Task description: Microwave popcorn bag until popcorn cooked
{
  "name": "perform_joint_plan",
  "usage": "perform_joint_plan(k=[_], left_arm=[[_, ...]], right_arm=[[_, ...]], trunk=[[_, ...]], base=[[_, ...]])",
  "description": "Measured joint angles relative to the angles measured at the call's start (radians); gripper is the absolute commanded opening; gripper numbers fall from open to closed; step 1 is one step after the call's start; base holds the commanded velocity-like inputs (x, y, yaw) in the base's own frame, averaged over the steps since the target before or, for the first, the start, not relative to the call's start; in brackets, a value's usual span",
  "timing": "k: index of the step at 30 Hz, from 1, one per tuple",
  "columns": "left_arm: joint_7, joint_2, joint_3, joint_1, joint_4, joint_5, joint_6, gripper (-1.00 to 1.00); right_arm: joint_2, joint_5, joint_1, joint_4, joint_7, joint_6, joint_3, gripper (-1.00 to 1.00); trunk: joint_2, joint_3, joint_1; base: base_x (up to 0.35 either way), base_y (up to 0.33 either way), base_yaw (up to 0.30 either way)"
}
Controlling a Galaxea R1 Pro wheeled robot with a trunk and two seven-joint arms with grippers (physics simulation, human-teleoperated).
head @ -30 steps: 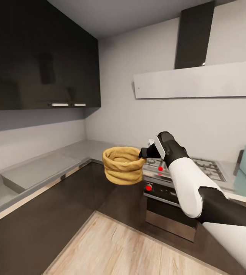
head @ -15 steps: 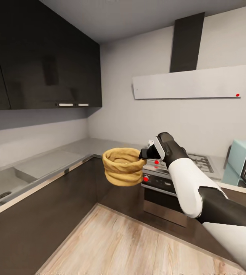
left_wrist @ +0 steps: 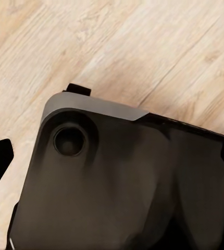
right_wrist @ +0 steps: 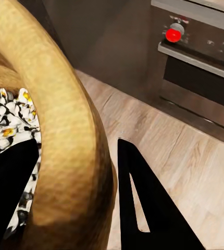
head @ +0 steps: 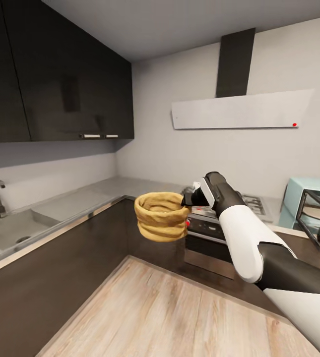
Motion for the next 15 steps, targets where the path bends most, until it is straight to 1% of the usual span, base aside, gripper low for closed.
perform_joint_plan(k=[15], left_arm=[[0.006,-0.001,0.001,0.000,0.002,0.005,0.001,1.00]], right_arm=[[0.000,0.001,0.000,0.000,-0.001,0.000,0.000,-1.00]], trunk=[[0.000,0.000,0.000]], base=[[-0.350,0.000,0.000]])
